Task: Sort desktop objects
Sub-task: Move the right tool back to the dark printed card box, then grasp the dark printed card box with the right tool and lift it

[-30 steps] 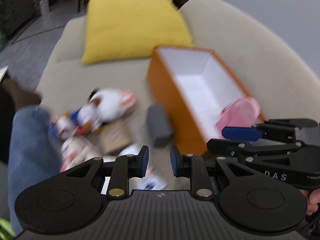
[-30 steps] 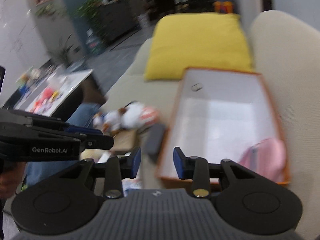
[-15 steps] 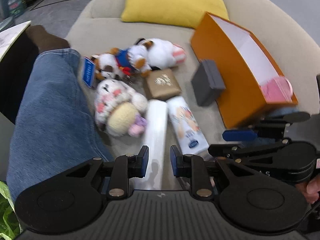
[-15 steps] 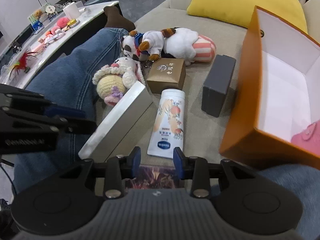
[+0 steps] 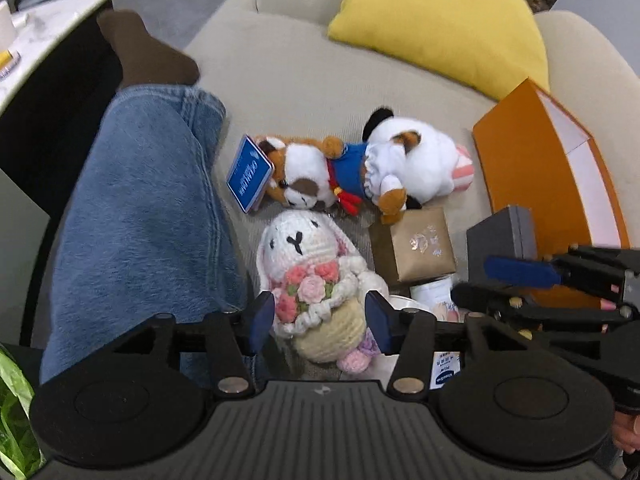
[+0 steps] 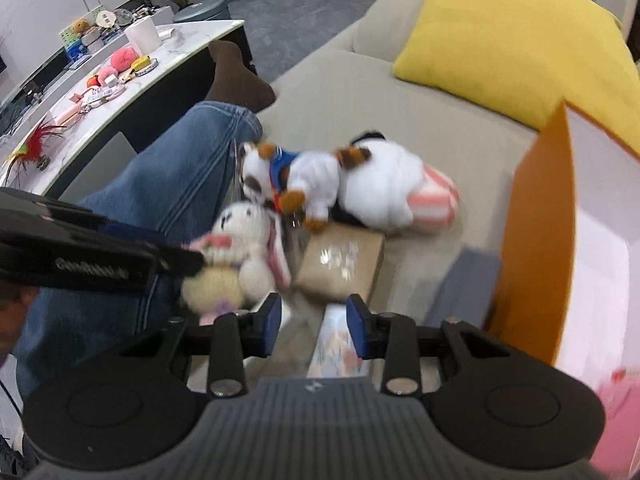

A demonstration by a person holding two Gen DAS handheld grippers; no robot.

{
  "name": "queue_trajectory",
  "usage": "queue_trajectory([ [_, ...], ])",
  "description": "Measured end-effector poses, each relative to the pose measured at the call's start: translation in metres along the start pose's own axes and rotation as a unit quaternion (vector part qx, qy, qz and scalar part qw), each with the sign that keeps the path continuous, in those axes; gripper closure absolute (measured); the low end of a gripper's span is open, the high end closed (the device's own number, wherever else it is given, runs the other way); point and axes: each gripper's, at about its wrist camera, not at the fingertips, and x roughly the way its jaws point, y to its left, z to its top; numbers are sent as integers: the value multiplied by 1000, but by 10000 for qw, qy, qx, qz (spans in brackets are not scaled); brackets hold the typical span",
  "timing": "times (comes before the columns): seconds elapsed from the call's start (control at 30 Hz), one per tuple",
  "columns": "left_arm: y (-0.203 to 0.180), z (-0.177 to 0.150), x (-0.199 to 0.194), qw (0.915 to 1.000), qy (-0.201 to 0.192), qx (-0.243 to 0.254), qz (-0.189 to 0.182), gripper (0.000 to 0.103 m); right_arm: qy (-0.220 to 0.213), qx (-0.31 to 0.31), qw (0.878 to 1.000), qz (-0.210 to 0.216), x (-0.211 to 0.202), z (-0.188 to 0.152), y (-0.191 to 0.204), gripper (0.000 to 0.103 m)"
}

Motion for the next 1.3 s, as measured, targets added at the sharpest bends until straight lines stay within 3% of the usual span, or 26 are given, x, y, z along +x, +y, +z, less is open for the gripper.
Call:
queue_trajectory([
  [0.2, 11, 5, 29, 9988, 351, -337, -70, 39, 284, -114, 9995, -46, 26, 14, -10, 64],
  [0.43, 3, 5, 44, 9984, 453, -299, -165, 34, 387, 6, 9993, 10, 34, 12, -21, 64],
  [0.6, -4, -2, 17, 9999, 79, -25, 113, 34, 336, 1, 9994, 77, 17, -2, -20, 64],
  [0.73, -12, -17, -13, 9995, -193, 221, 78, 34, 604, -20, 9981, 107, 10, -29, -16, 63],
  [0.8, -19, -27, -23, 9991, -191, 377, -19, 34, 810, -58, 9966, 128, 10, -44, -14, 63],
  [0.9, -34, -41, -28, 9979, -75, 617, -165, 34, 1210, -78, 9926, 36, 18, -65, -13, 52],
  [0.97, -43, -54, -31, 9968, 9, 753, -260, 34, 1456, -98, 9893, 29, 24, -76, -11, 52],
  [1.17, -68, -93, -32, 9910, 347, 1165, -556, 53, 1948, -248, 9805, 115, 39, -90, -4, 45],
  [1.2, -70, -100, -31, 9897, 418, 1228, -606, 60, 2027, -283, 9787, 143, 42, -92, -4, 45],
  [1.3, -79, -115, -18, 9868, 642, 1335, -648, 65, 2177, -314, 9751, 281, 45, -94, -4, 46],
])
